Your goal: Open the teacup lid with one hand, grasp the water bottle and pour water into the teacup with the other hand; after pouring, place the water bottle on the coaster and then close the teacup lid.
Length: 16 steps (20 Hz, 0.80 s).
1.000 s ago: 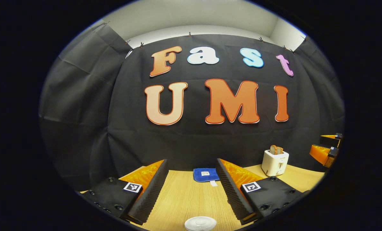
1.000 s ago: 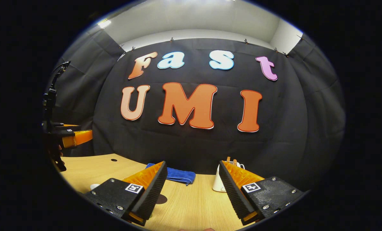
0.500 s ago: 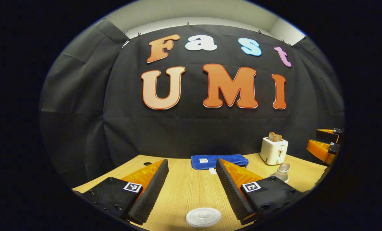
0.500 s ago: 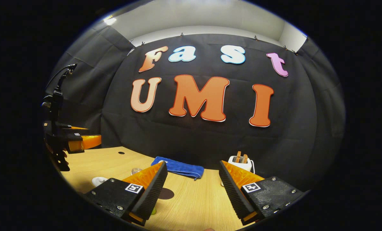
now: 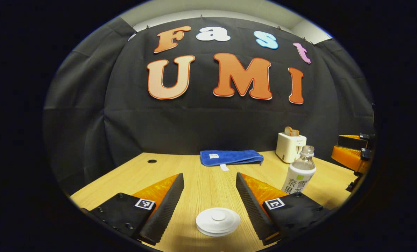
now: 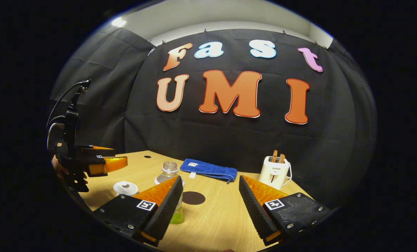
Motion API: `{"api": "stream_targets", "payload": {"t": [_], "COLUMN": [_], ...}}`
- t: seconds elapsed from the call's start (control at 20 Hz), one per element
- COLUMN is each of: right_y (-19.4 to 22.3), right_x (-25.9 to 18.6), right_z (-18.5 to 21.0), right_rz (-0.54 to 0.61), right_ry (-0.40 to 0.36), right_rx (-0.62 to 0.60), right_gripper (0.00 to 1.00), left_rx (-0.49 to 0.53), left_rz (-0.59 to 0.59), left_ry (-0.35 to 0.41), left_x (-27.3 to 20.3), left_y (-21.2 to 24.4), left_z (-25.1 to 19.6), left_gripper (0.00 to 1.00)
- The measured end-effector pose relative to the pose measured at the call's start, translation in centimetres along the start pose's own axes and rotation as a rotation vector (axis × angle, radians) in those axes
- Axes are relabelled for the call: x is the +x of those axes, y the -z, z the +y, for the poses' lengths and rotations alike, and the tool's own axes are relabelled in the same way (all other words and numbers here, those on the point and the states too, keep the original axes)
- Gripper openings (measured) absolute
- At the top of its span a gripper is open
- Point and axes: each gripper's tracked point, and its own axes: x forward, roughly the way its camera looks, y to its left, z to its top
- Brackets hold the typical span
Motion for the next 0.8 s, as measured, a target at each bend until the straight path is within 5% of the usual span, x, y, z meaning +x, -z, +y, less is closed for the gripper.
{"api": "stream_targets", "payload": {"t": [0.4, 0.8], "right_y": [2.4, 4.0], "right_x": [-0.2, 0.3], "right_z": [1.8, 1.9], "right_rz": [0.038, 0.07], "right_ry": [-0.057, -0.06], "right_rx": [-0.01, -0.007], "right_gripper": [0.97, 0.97], "left_rx": [0.068, 0.068], "left_rz": [0.054, 0.149], "left_ry": [0.045, 0.044], "left_x": [0.6, 1.5], "left_y": [4.3, 8.0], "left_z": [-1.6, -1.4], "left_gripper": [0.97, 0.77]}}
